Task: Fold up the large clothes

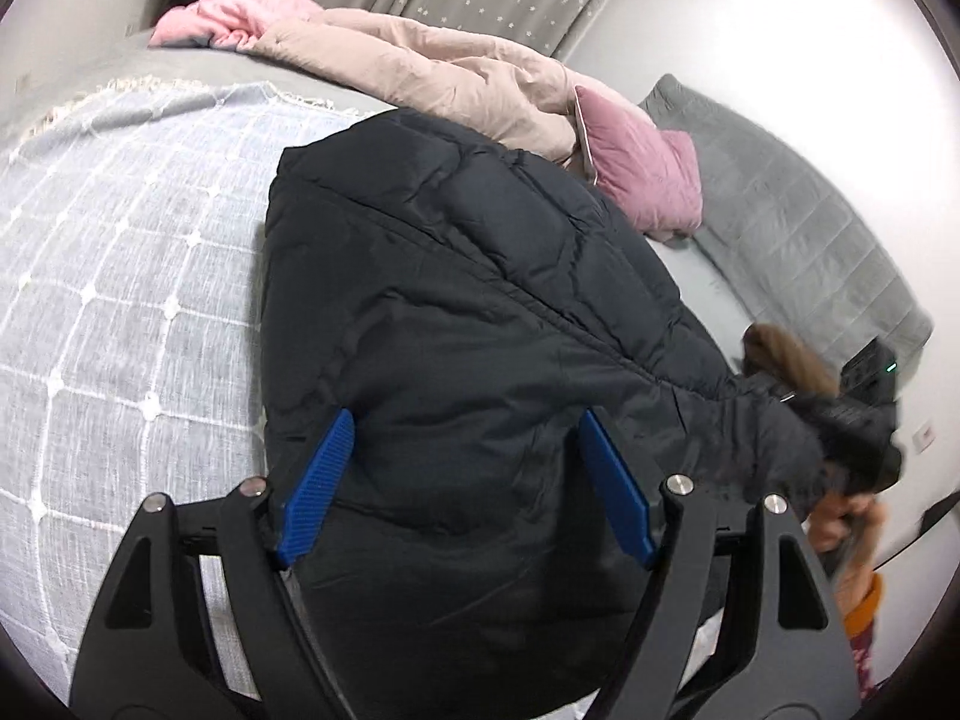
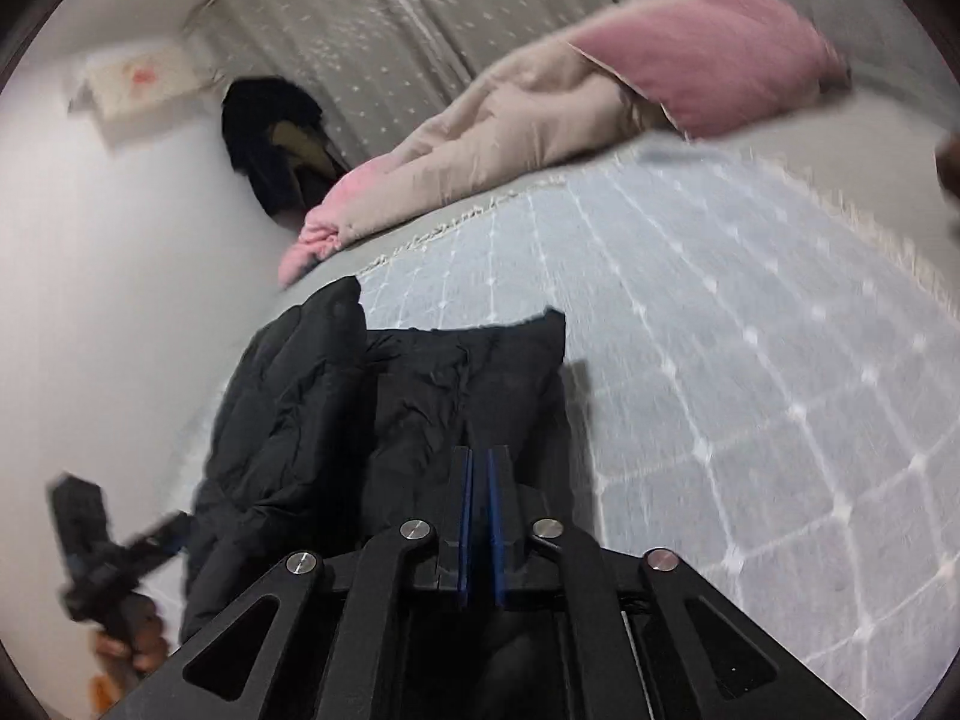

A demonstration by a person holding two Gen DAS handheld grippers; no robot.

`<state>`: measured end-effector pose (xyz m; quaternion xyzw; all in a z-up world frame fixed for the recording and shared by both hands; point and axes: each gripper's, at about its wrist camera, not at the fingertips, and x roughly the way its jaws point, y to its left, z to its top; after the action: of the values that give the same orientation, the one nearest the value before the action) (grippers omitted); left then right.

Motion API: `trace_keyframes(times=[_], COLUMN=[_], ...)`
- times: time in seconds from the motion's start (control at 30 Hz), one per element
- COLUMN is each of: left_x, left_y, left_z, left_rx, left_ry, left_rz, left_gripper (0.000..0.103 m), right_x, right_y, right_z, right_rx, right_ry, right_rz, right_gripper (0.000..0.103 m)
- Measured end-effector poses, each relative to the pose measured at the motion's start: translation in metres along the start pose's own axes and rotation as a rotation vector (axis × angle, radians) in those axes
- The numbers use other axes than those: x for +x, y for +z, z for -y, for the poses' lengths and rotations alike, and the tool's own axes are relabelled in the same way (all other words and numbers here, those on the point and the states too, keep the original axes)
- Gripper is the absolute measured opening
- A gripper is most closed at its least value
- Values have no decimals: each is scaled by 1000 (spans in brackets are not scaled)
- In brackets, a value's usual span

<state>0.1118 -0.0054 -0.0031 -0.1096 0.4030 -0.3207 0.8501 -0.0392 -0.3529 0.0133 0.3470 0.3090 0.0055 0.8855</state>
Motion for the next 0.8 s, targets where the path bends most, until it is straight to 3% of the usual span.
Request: trace_keyframes(times=[0.03,0.07,0.1,0.13,0.2,0.23,0.3,0.37,0.43,0.47,0.53,0.63,0.73,0.8], left_x=[1,2,4,3,6,4,8,9,7,5,1,-6,-2,7], left_y=[0,0,0,-1,1,0,2,3,4,5,10,17,20,18], left_z=[3,6,8,6,4,5,-1,-4,-5,-5,-5,-4,1,6], left_rx=[9,17,22,25,33,39,48,67,75,73,65,41,45,60], left_ry=[7,14,21,28,40,45,49,57,71,75,69,37,34,34], left_rz=[1,3,5,8,15,20,24,25,32,42,70,114,109,86], left_gripper=[77,77,77,77,77,77,77,77,77,77,77,77,77,77], right_x=[-6,-9,-10,-8,3,12,40,71,96,105,109,71,23,1], right_y=[2,5,8,12,21,26,35,33,30,28,26,25,18,9], right_z=[2,2,-1,-6,-22,-33,-52,-62,-69,-76,-94,-122,-128,-111], right_rx=[36,66,82,86,67,56,28,4,-15,-36,-124,-227,-278,-262], right_ry=[61,133,188,227,282,269,153,82,120,133,100,124,18,-68], right_rz=[5,11,26,40,14,-14,-69,-120,-187,-210,-167,-1,187,231], right_gripper=[10,29,59,71,75,75,75,72,37,6,6,4,1,1])
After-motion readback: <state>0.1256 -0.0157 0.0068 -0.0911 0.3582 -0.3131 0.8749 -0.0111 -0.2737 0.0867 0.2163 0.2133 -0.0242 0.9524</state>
